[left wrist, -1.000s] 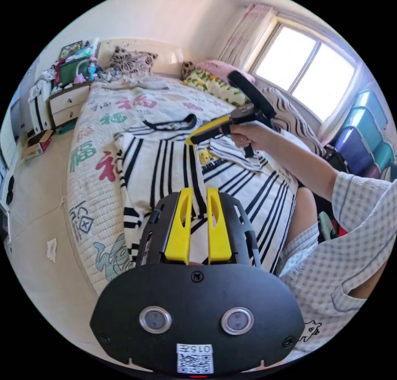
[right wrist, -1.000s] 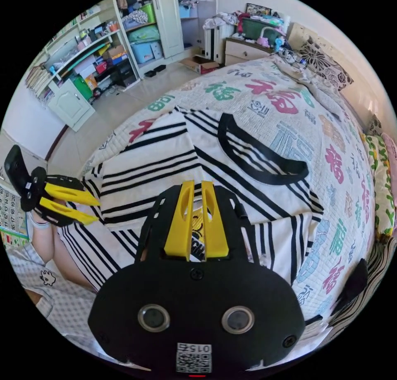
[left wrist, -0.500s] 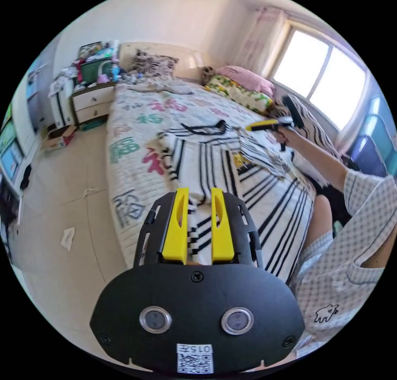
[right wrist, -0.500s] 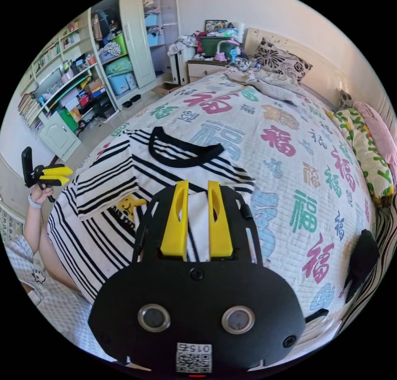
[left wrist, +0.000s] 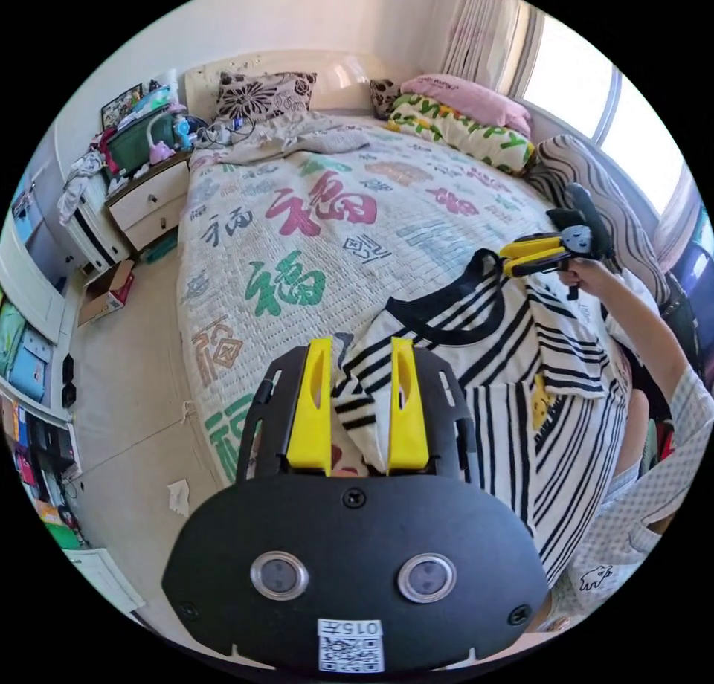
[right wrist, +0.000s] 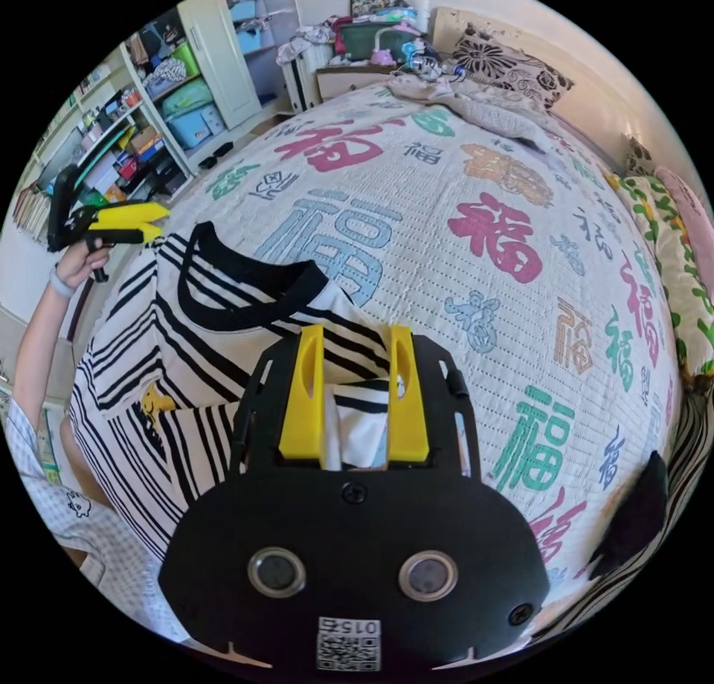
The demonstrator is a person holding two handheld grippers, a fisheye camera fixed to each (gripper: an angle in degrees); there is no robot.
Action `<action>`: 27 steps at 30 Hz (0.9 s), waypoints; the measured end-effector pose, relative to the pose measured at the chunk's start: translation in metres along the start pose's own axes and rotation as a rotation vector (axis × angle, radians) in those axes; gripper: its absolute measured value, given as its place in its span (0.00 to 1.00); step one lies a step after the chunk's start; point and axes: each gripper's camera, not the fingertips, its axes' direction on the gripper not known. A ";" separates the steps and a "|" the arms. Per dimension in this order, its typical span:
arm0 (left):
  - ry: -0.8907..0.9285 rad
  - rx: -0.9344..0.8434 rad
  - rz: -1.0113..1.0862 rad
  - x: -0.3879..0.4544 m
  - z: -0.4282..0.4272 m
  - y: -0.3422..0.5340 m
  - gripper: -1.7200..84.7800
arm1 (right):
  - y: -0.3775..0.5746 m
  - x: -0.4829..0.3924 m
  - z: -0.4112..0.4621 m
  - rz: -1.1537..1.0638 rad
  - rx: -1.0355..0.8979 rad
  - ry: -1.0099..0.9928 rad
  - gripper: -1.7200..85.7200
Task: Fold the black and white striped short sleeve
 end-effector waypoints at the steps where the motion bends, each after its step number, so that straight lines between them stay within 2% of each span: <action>1: -0.001 -0.030 -0.003 0.000 0.008 -0.003 0.14 | 0.002 0.001 -0.002 -0.008 -0.001 -0.004 0.16; 2: 0.002 -0.104 -0.013 -0.001 0.024 -0.008 0.14 | 0.006 0.005 -0.005 -0.009 -0.004 -0.019 0.16; 4: 0.019 -0.102 -0.031 -0.003 0.029 -0.009 0.13 | 0.014 0.010 -0.012 -0.007 -0.001 -0.034 0.14; 6: 0.033 -0.087 -0.047 -0.005 0.027 -0.004 0.09 | 0.024 0.012 -0.020 -0.035 -0.016 -0.057 0.06; 8: 0.075 -0.093 -0.048 -0.003 0.023 -0.002 0.05 | 0.033 0.012 -0.028 -0.035 -0.012 -0.049 0.04; 11: -0.006 -0.001 0.025 0.017 -0.005 0.010 0.03 | 0.057 0.004 -0.054 -0.058 0.026 -0.013 0.02; 16: 0.015 0.164 0.146 0.056 -0.091 0.054 0.02 | 0.129 -0.016 -0.139 -0.140 0.182 -0.049 0.01; 21: 0.045 0.289 0.287 0.129 -0.183 0.156 0.02 | 0.250 -0.056 -0.224 -0.246 0.286 -0.134 0.01; 23: 0.027 0.282 0.333 0.160 -0.194 0.199 0.02 | 0.292 -0.075 -0.235 -0.277 0.278 -0.135 0.01; 27: 0.148 0.190 0.318 0.209 -0.185 0.290 0.02 | 0.384 -0.112 -0.234 -0.321 0.225 -0.157 0.01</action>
